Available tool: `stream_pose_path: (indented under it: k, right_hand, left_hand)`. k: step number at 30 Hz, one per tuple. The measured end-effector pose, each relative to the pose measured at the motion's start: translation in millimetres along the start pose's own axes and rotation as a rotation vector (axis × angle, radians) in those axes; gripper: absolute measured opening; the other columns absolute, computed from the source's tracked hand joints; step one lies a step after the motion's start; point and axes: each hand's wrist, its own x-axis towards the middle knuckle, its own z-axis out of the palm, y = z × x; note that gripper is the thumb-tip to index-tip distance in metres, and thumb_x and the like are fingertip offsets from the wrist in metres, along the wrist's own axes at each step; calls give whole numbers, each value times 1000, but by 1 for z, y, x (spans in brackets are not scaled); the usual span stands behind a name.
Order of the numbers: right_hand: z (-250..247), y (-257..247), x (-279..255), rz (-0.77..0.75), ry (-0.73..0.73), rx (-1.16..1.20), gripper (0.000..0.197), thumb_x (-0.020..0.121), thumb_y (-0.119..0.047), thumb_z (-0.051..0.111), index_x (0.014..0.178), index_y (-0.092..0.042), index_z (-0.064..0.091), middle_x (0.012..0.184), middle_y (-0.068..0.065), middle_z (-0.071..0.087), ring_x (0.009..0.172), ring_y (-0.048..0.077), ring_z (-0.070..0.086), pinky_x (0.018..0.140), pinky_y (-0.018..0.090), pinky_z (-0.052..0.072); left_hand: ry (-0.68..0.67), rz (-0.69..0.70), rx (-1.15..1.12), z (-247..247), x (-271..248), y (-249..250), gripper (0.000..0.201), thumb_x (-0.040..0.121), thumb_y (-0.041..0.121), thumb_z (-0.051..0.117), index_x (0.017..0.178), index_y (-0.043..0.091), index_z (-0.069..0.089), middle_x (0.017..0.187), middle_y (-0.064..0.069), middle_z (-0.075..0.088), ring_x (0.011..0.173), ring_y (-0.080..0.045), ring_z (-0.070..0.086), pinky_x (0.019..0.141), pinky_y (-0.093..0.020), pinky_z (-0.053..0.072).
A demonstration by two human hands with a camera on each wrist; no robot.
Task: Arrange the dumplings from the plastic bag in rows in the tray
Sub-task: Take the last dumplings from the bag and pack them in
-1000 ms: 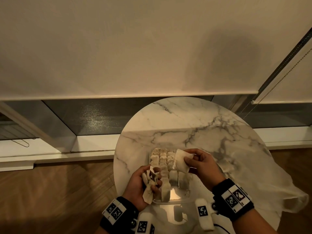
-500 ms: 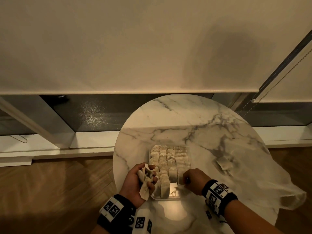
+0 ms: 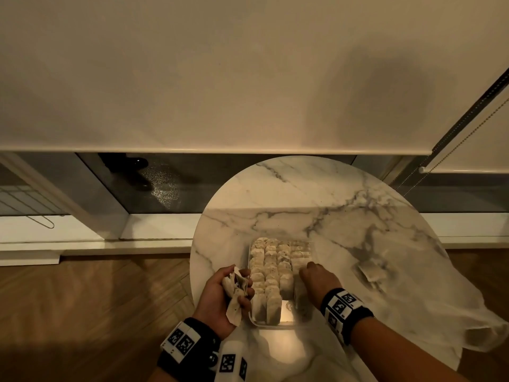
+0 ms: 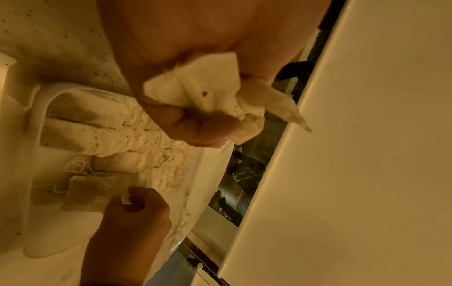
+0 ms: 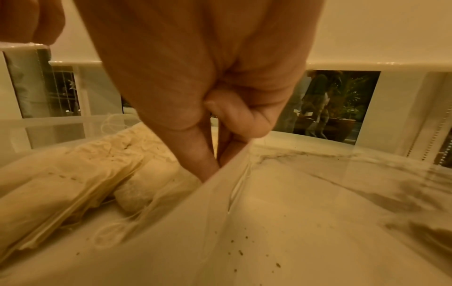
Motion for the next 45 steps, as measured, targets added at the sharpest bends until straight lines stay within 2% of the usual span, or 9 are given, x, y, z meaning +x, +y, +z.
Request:
stream_pose_path:
  k: [6, 11, 17, 24, 30, 33, 37, 40, 45]
  right_hand:
    - [2, 0, -19, 24, 115, 180, 38, 88, -10, 55, 126, -17, 52, 124, 5, 53, 112, 23, 52, 88, 32, 50]
    - [7, -12, -42, -35, 22, 169, 28, 94, -32, 50, 118, -21, 61, 117, 3, 62, 108, 23, 59, 90, 34, 51]
    - [17, -15, -42, 0, -12, 136, 32, 94, -31, 49, 120, -16, 60, 123, 7, 60, 113, 25, 57, 93, 37, 51]
    - [27, -13, -46, -14, 107, 253, 29, 96, -38, 43, 116, -24, 60, 120, 0, 60, 110, 21, 56, 89, 37, 52]
    - [0, -20, -55, -92, 286, 714, 31, 95, -46, 50, 120, -34, 64, 115, -17, 63, 102, -1, 56, 86, 17, 46]
    - [-25, -29, -64, -214, 362, 864, 30, 90, -54, 54, 111, -36, 66, 99, -21, 64, 92, -3, 57, 78, 13, 46]
    - [-46, -37, -68, -192, 402, 933, 31, 81, -64, 61, 88, -34, 68, 83, -15, 64, 81, 4, 59, 69, 21, 50]
    - [-50, -39, -67, -170, 352, 936, 28, 78, -60, 65, 79, -32, 67, 79, -14, 65, 76, 5, 58, 66, 24, 51]
    - [-52, -41, -67, -117, 328, 1038, 16, 84, -41, 72, 76, -26, 71, 71, -8, 68, 69, 4, 62, 61, 20, 50]
  left_hand:
    - [8, 1, -22, -3, -1, -1, 27, 89, 33, 56, 90, 7, 63, 76, -8, 53, 57, -18, 52, 39, -20, 40]
    - [20, -7, -4, -3, 2, -2, 26, 85, 33, 58, 88, 7, 64, 76, -7, 54, 58, -17, 52, 41, -20, 41]
    - [21, -32, 34, 0, 6, -8, 24, 85, 32, 60, 93, 9, 62, 79, -8, 53, 61, -19, 52, 42, -21, 43]
    - [14, -38, 52, 1, 6, -9, 26, 85, 33, 59, 94, 9, 62, 79, -9, 55, 62, -20, 54, 43, -22, 46]
    - [17, -16, 21, 17, 0, -22, 30, 84, 32, 57, 98, 6, 61, 79, -11, 57, 67, -23, 54, 47, -26, 47]
    - [17, -21, 16, 21, 2, -28, 36, 83, 31, 58, 110, 7, 59, 93, -15, 60, 75, -27, 61, 56, -30, 48]
    - [-52, -23, 22, 25, 0, -32, 58, 77, 24, 67, 130, 5, 56, 125, -15, 55, 103, -28, 58, 85, -39, 49]
    - [-107, -31, 12, 28, 1, -33, 48, 88, 25, 52, 128, -1, 60, 111, -19, 67, 81, -29, 69, 68, -38, 59]
    - [-141, -24, 87, 31, -2, -34, 46, 92, 28, 47, 126, 1, 63, 113, -21, 68, 79, -31, 70, 65, -35, 57]
